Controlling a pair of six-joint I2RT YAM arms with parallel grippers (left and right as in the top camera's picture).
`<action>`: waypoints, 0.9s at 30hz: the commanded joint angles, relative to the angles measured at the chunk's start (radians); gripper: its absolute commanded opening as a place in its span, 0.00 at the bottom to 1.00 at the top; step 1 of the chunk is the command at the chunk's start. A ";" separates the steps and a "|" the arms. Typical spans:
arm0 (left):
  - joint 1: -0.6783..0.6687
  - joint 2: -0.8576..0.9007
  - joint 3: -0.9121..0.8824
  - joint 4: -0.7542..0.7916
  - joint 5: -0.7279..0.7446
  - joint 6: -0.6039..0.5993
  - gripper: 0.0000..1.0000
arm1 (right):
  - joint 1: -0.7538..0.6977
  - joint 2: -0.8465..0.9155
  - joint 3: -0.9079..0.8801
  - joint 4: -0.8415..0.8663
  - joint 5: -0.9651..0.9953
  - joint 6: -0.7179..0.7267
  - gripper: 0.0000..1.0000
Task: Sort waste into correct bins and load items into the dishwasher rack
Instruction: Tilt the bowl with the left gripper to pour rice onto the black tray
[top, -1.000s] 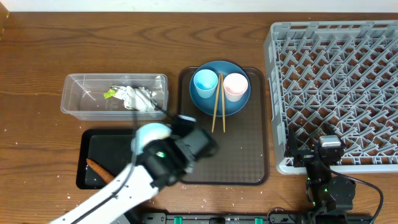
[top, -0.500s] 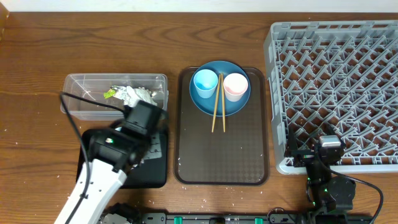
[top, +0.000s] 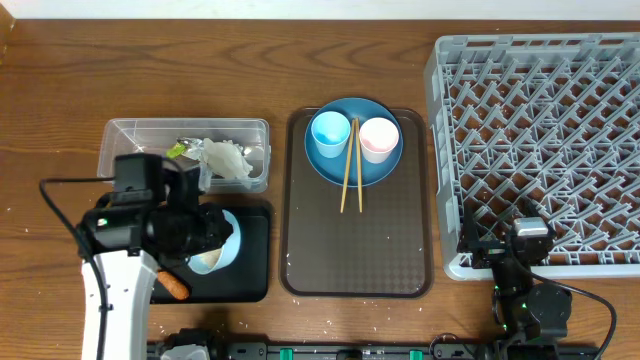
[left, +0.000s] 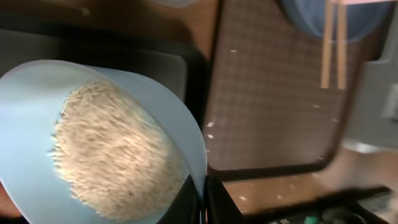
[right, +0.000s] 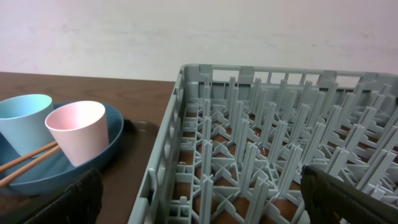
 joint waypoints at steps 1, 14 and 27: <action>0.079 -0.006 -0.054 -0.004 0.224 0.143 0.06 | -0.003 0.001 -0.002 -0.004 -0.001 -0.004 0.99; 0.255 0.077 -0.104 -0.006 0.523 0.241 0.06 | -0.003 0.001 -0.002 -0.004 -0.001 -0.004 0.99; 0.387 0.249 -0.105 -0.058 0.615 0.356 0.06 | -0.003 0.001 -0.002 -0.004 -0.001 -0.004 0.99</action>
